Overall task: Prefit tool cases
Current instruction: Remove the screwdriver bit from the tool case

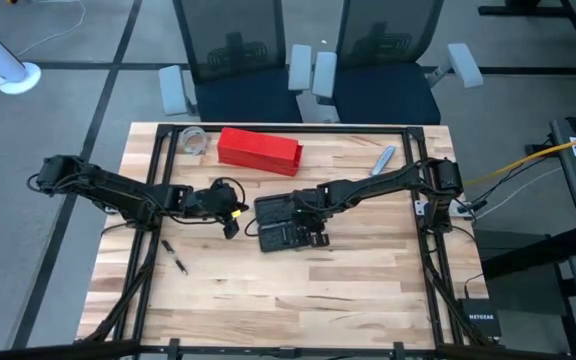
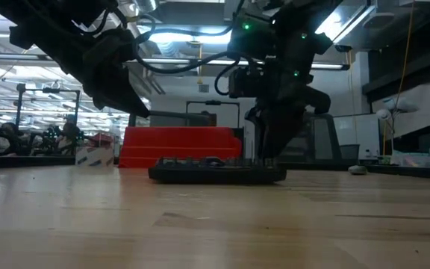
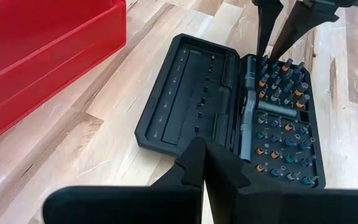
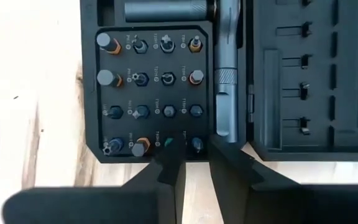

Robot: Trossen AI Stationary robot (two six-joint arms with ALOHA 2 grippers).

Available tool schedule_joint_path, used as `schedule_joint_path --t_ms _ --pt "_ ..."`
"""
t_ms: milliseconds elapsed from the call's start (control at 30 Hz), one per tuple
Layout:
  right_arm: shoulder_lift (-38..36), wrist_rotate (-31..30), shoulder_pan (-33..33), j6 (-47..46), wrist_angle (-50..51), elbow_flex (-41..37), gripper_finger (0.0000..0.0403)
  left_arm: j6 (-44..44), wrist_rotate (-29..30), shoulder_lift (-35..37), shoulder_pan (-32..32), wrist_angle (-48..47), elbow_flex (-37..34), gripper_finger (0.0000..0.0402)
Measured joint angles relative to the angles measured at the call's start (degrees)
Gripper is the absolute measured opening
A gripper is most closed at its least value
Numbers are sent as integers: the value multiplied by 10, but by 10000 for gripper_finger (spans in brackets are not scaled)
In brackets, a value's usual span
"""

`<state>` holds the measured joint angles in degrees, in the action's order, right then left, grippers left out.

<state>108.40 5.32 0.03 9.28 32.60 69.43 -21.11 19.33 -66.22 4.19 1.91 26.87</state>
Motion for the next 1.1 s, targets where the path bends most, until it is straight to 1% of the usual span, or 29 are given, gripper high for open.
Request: schedule_joint_path --t_ms 167,233,300,333,433,567,733,833,933,1100 --pt "1 3 0 0 0 0 65 1 0 0 0 0 0 0" --pt "2 2 0 0 0 0 49 1 2 0 0 0 0 0" --pt "4 4 0 0 -1 1 19 1 3 0 0 0 0 0" --pt "4 6 0 0 -1 1 11 1 4 0 0 2 0 0" --pt "2 8 -1 -6 -5 1 7 -4 4 0 0 10 0 0" --pt "-7 9 -2 -21 -7 0 3 -2 4 1 4 51 4 0" --pt "-14 18 -9 -33 -12 0 1 51 -3 -5 18 118 17 0" --pt "-14 28 -9 -38 -15 0 1 61 -24 -31 18 116 17 0" --pt "-14 29 -9 -45 -15 0 1 47 -52 -74 18 145 17 0" --pt "-14 29 -8 -51 -16 0 0 48 -87 -169 17 267 17 0"
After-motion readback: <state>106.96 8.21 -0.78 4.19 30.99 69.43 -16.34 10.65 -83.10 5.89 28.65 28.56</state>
